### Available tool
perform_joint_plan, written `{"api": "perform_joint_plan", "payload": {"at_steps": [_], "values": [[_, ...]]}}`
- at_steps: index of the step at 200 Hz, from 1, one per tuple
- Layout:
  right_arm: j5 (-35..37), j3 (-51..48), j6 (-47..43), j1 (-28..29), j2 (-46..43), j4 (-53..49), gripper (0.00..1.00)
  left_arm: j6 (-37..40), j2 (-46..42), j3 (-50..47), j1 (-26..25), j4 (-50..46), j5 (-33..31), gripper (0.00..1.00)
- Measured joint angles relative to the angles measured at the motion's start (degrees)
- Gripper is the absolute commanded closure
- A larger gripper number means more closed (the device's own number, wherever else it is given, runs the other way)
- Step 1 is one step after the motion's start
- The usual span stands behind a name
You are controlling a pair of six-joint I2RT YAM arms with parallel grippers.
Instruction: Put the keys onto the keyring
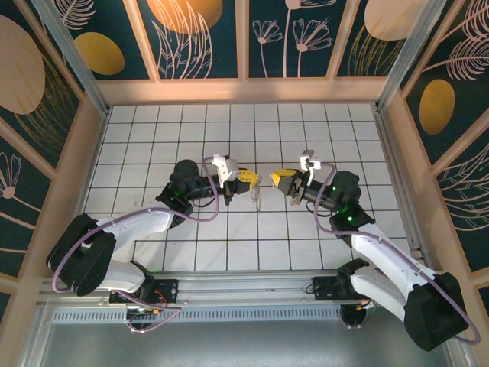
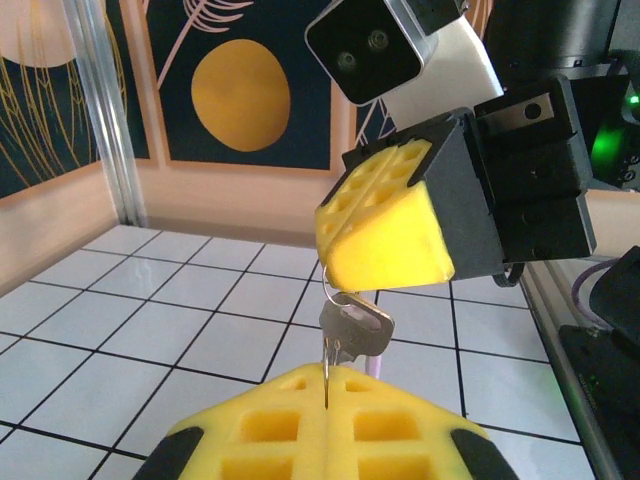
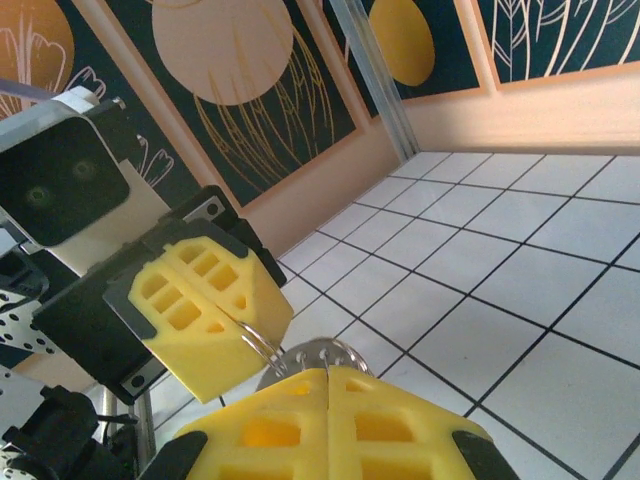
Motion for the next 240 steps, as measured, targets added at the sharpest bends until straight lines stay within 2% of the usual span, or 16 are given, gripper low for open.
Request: {"api": "perform_joint_plan", "payload": {"at_steps": [143,240], "values": [[5.7,1.1,-1.1,7.6,0.4,1.3,1.0,0.5,1.4,1.6,-0.4,-1.6,0.0,1.0],[8.0,1.9,-2.3,8.1,2.8,1.5,1.0,0.4,1.4,1.6,-0.7,-1.6,-0.2,1.0]]}}
